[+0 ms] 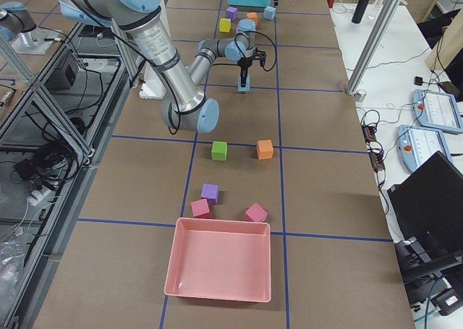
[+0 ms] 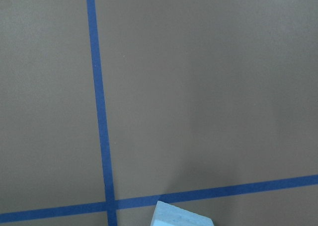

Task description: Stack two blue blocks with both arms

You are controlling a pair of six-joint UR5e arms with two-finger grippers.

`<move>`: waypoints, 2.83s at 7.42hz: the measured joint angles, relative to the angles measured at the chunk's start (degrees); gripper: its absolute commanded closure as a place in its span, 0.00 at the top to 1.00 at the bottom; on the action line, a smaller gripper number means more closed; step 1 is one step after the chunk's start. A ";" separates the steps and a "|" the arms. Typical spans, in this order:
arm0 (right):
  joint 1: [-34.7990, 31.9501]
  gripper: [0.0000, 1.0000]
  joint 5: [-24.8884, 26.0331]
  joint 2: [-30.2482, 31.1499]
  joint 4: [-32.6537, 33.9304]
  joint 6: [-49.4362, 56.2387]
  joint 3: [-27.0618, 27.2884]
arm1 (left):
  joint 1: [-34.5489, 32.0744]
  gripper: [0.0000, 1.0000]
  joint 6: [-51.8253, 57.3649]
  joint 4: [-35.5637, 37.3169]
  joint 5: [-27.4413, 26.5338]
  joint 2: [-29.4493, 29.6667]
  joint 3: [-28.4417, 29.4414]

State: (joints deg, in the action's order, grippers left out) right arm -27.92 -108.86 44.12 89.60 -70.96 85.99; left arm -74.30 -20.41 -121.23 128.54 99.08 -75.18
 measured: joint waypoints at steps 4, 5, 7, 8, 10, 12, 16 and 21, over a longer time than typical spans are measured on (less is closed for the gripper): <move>-1.76 1.00 0.06 -3.90 -3.66 0.84 -6.63 | 1.04 0.98 0.00 -0.23 -0.23 -0.46 0.03; -2.88 1.00 -0.93 -4.38 -3.57 1.96 -6.64 | 1.90 0.98 -0.02 -0.24 -0.63 -0.45 0.12; -7.57 1.00 -5.99 -4.42 -0.67 5.20 -4.24 | 3.24 0.98 0.26 -0.24 -1.19 -0.40 0.74; -9.59 1.00 -7.59 -4.03 2.95 7.55 -1.42 | 3.78 0.98 0.56 -0.24 -1.29 -0.42 1.10; -12.30 1.00 -9.70 -2.50 7.77 10.33 3.39 | 4.28 0.98 1.92 -0.22 -1.96 -0.13 2.27; -13.72 1.00 -10.94 -0.74 8.64 11.27 5.65 | 5.01 0.93 4.09 -0.14 -3.06 0.29 3.44; -17.06 1.00 -12.82 3.52 8.75 15.75 8.15 | 6.30 0.51 4.43 0.00 -3.23 0.44 3.74; -22.60 1.00 -14.68 9.71 8.75 25.33 9.99 | 5.95 0.45 3.95 9.95 1.72 8.07 1.81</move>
State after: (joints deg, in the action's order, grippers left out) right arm -50.53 -123.53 53.84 98.35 -45.64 95.98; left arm -68.35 -16.46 -111.28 130.26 107.15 -73.37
